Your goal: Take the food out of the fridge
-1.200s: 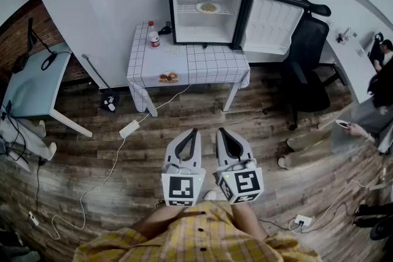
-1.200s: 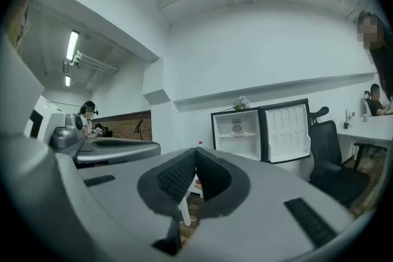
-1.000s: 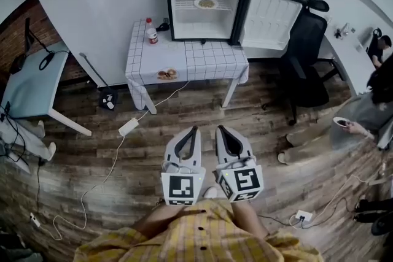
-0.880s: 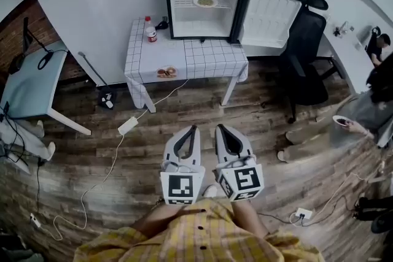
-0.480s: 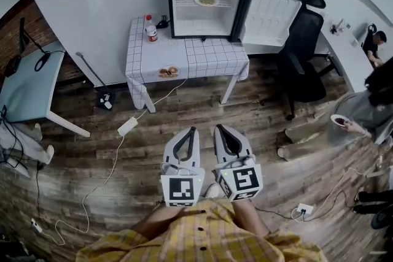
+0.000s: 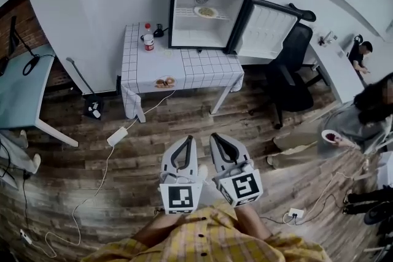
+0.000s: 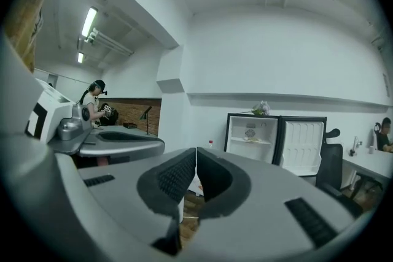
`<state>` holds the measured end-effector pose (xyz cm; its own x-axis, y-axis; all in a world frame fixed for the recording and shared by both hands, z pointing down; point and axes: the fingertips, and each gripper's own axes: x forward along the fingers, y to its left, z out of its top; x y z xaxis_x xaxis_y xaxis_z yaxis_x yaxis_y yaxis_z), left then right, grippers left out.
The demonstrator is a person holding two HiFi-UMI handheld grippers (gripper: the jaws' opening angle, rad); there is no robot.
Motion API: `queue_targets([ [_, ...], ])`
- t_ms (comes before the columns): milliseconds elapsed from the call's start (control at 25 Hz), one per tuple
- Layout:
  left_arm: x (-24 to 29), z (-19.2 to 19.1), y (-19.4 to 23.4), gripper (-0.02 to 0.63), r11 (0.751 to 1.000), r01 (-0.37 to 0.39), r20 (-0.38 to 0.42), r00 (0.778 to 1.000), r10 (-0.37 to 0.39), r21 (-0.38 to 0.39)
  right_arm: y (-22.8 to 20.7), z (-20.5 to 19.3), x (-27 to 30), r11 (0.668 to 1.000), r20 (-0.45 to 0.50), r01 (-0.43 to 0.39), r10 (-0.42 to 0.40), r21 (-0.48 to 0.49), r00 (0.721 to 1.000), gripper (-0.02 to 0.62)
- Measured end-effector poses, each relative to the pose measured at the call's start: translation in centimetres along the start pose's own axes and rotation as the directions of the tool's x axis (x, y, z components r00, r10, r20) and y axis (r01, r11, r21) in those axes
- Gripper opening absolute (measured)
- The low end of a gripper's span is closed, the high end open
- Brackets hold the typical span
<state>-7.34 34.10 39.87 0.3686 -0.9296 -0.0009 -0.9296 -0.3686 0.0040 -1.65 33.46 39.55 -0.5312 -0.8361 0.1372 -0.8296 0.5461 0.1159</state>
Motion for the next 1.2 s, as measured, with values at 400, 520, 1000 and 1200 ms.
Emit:
queue_targets([
  [400, 4.6, 0.3, 2.6, 0.008, 0.999, 0.004, 0.03, 1.0, -0.006, 0.04, -1.5, 0.6, 4.9, 0.999, 0.062, -0.044, 0.044, -0.012, 0.997, 0.009],
  [520, 7.2, -0.2, 3.5, 0.008, 0.997, 0.005, 0.019, 1.0, -0.007, 0.074, -3.2, -0.1, 7.5, 0.999, 0.07, -0.048, 0.047, 0.01, 0.996, 0.009],
  [1000, 21.2, -1.0, 6.3, 0.008, 0.995, 0.014, -0.016, 1.0, -0.012, 0.1, -13.6, -0.3, 17.5, 0.998, 0.097, -0.004, -0.002, 0.062, 0.995, 0.015],
  [1200, 26.6, -0.3, 7.3, 0.008, 0.993, 0.01, -0.028, 1.0, -0.007, 0.12, -17.6, 0.4, 21.3, 0.997, 0.102, -0.002, -0.006, 0.081, 0.995, 0.008],
])
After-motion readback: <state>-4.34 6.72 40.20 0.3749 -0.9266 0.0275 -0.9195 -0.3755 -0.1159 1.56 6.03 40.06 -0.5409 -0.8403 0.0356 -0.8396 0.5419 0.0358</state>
